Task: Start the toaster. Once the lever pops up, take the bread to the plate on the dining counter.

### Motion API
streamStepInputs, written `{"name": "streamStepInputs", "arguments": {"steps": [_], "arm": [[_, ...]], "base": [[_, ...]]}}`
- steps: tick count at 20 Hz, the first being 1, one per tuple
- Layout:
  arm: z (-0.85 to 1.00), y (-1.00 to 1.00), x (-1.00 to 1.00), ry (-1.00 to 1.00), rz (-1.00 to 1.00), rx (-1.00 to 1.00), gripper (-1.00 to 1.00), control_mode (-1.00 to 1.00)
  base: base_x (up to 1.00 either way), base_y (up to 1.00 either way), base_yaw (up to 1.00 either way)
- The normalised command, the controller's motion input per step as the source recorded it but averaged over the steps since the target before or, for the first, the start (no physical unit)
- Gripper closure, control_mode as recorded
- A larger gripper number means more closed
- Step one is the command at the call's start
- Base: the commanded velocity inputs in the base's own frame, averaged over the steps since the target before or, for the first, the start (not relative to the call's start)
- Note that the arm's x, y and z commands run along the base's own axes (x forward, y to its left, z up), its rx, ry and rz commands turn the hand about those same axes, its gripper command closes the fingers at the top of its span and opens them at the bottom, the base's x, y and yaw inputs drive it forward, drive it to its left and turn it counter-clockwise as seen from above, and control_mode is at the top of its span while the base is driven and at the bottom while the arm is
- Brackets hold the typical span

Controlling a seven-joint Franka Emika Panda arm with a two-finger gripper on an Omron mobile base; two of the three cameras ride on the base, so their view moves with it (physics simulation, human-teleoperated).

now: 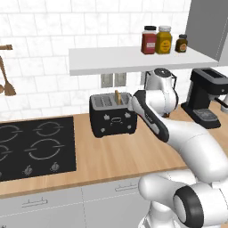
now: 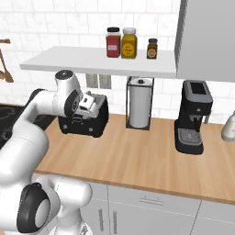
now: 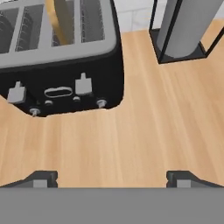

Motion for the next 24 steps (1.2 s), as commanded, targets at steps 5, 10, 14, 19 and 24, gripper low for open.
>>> {"name": "streamStepInputs", "arguments": {"steps": [5, 10, 14, 19, 24], "arm": [[-0.25, 0.01, 0.37, -0.03, -0.05, 0.00, -1.00, -1.00], [-0.12, 0.00, 0.42, 0.00, -0.05, 0.00, -1.00, -1.00], [-0.07, 0.00, 0.32, 0.00, -0.03, 0.00, -1.00, -1.00], [-0.13, 0.00, 0.28, 0.00, -0.02, 0.00, -1.00, -1.00], [-0.20, 0.00, 0.34, 0.00, -0.01, 0.00, -1.00, -1.00]], "base": [[0.00, 0.00, 0.00], [0.00, 0.00, 0.00], [0.00, 0.00, 0.00], [0.00, 0.00, 0.00], [0.00, 0.00, 0.00]]}}
